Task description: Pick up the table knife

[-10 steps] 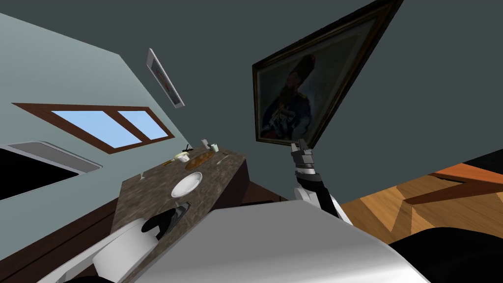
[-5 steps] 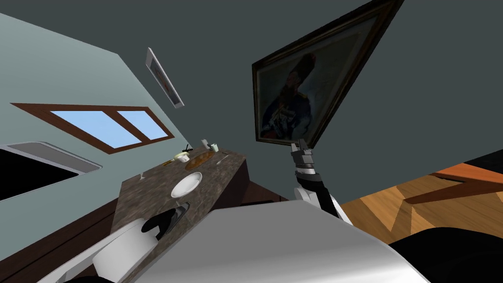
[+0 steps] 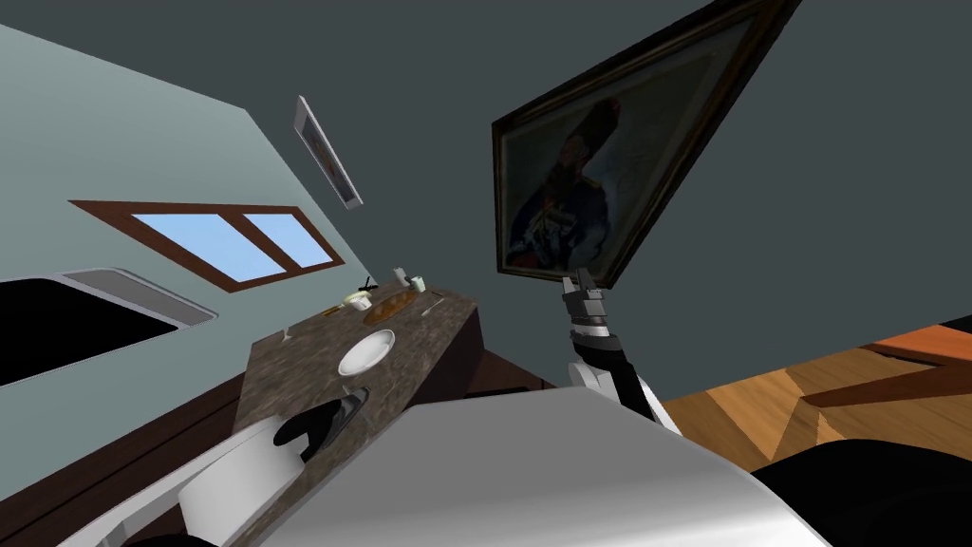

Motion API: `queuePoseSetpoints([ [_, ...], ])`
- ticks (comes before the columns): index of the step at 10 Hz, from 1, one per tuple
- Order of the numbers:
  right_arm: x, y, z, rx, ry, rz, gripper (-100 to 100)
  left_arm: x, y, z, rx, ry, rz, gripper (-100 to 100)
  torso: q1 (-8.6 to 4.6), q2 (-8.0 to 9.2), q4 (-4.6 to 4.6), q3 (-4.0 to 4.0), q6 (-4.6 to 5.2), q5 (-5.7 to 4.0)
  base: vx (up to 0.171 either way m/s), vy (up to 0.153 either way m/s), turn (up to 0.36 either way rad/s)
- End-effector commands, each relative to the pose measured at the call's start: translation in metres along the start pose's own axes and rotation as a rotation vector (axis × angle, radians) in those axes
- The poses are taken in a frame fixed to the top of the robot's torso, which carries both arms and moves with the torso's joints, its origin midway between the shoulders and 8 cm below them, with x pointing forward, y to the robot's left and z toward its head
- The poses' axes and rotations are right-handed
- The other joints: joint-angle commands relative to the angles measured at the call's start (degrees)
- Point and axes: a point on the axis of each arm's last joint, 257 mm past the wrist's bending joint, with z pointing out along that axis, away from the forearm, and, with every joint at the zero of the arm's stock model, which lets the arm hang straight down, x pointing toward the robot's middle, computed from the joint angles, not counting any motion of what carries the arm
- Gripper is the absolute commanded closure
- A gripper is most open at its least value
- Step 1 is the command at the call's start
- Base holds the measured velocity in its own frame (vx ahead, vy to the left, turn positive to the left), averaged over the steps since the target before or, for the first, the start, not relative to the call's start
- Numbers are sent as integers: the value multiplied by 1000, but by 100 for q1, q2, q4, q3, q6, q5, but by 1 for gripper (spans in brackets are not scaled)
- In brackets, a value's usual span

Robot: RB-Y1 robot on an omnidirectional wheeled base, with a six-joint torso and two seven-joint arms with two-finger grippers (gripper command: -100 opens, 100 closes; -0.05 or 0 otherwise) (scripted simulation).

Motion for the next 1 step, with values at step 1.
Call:
queuePoseSetpoints([
  [1,0,0,0,0,0,0,0,0,0,0,0,0,0,0,0,0,0,0,0,0,0,0,0],
])
